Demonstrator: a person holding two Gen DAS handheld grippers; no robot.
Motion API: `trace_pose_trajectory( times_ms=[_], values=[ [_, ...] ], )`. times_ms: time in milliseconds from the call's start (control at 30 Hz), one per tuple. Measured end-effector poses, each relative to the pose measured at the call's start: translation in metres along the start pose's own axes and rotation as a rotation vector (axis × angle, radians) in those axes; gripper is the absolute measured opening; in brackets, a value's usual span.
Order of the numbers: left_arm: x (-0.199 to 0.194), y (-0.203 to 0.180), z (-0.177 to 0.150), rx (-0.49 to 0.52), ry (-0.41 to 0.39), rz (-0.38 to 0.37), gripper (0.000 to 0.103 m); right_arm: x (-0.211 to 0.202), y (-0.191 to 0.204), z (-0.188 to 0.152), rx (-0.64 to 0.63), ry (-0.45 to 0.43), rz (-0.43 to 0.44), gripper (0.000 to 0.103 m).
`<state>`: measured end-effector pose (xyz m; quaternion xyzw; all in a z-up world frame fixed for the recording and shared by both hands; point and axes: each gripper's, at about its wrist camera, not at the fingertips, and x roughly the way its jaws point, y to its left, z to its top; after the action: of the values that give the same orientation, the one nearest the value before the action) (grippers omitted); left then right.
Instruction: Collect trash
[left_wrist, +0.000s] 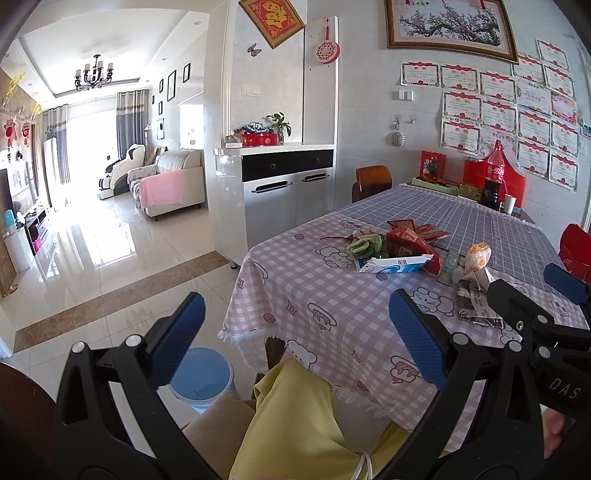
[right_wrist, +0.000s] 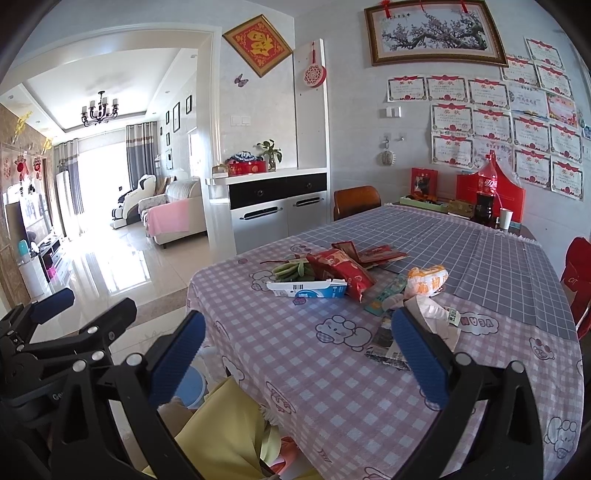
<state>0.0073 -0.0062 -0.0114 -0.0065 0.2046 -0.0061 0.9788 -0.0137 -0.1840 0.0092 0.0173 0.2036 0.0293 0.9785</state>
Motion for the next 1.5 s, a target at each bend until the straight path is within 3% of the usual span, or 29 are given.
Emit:
trace_pose_trajectory(
  times_ms=[567,833,1133,1500],
  values=[
    [0.001,0.0,0.0,0.002,0.005,-0.005,0.098,0.005,-0.001,-0.003,0.009,0.006,-0.005,0.099],
    [0.017,-0.005,-0.001,0.02,0.059,-0.035,0.098,0.013,-0.009,-0.006,0.037,0.036,-0.023,0.099],
    [0.061,-0.023,0.001,0.067,0.175,-0.122,0.098,0.037,-0.03,-0.011,0.102,0.098,-0.086,0.099],
    [0.13,-0.052,0.015,0.11,0.287,-0.225,0.098,0.084,-0.074,-0.015,0.201,0.186,-0.226,0.099]
  ],
)
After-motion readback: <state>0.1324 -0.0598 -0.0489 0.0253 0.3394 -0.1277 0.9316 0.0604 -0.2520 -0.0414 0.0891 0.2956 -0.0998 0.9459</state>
